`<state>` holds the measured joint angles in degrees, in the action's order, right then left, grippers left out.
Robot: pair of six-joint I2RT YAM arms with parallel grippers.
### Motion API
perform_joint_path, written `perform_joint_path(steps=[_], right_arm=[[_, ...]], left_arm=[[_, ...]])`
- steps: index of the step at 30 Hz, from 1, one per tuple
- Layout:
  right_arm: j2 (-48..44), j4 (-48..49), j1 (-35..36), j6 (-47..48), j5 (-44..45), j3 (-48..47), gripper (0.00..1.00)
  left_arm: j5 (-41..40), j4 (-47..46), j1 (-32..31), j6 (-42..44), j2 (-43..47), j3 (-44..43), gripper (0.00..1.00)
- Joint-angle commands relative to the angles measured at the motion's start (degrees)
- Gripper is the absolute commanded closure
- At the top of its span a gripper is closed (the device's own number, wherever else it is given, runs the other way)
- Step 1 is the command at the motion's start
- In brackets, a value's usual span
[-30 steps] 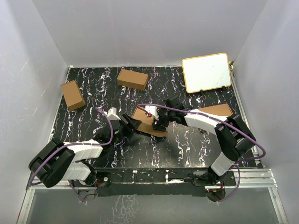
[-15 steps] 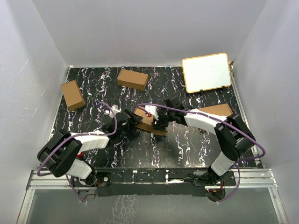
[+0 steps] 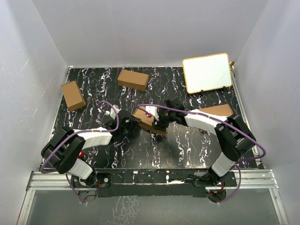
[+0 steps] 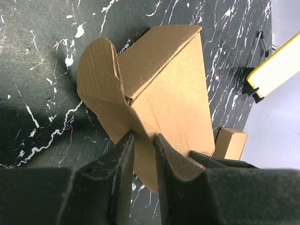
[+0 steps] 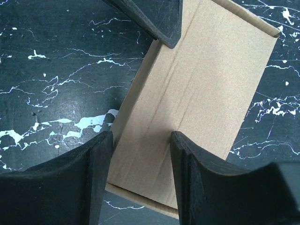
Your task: Fold the paper box
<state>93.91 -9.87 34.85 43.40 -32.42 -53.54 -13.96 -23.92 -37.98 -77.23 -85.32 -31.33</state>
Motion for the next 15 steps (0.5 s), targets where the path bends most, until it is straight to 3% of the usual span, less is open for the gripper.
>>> perform_joint_path(steps=[1,4,7,11,15], right_arm=[[2.5,-4.1,0.8,-0.8,-0.3,0.0,0.45],[2.3,-4.2,0.8,-1.4,-0.3,-0.3,0.44],[2.1,-4.9,0.6,-2.6,-1.2,-1.3,0.43],[1.6,-5.5,-0.2,-4.0,-3.1,-1.9,0.42],[0.2,-6.2,-1.8,-5.0,-6.1,-2.4,0.41]], left_arm=[[0.2,3.4,0.3,1.0,-0.7,-0.4,0.81],[0.7,3.5,0.3,2.4,0.9,-0.3,0.74],[1.2,3.6,0.3,6.5,4.8,0.2,0.52],[1.9,4.1,0.3,16.3,14.1,1.9,0.27],[4.0,4.1,1.0,29.0,22.0,4.2,0.11]])
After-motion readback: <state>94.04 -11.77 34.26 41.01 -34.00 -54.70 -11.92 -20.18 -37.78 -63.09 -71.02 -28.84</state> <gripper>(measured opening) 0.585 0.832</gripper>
